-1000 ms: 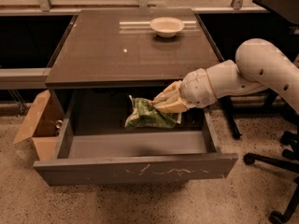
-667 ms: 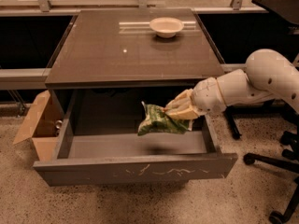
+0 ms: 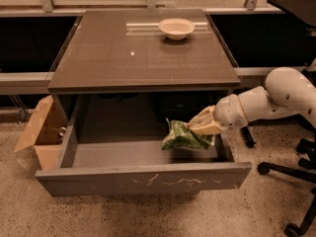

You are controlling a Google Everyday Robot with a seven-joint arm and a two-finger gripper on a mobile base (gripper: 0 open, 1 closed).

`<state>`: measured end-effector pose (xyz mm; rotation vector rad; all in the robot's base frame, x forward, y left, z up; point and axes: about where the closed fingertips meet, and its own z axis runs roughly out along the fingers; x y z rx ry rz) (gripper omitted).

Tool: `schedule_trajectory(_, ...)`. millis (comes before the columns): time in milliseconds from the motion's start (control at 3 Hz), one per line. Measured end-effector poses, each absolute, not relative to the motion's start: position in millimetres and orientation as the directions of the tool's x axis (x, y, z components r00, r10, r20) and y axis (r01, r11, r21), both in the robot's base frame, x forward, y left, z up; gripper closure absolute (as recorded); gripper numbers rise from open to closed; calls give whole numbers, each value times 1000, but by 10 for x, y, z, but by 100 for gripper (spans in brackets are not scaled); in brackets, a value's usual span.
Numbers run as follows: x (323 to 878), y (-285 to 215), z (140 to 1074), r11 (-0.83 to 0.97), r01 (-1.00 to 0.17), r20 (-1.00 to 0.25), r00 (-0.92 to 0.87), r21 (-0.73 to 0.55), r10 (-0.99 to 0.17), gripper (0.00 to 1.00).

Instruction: Place green jalapeno chip bag into top drawer

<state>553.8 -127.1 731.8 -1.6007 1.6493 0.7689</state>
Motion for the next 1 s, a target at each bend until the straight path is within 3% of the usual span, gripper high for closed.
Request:
schedule_trajectory(667, 5745, -1640, 7048, 122, -992, -820, -50, -25, -570, 1)
schedule_trajectory(1000, 5577, -1810, 7425, 178, -978, -821, -14, -107, -571, 0)
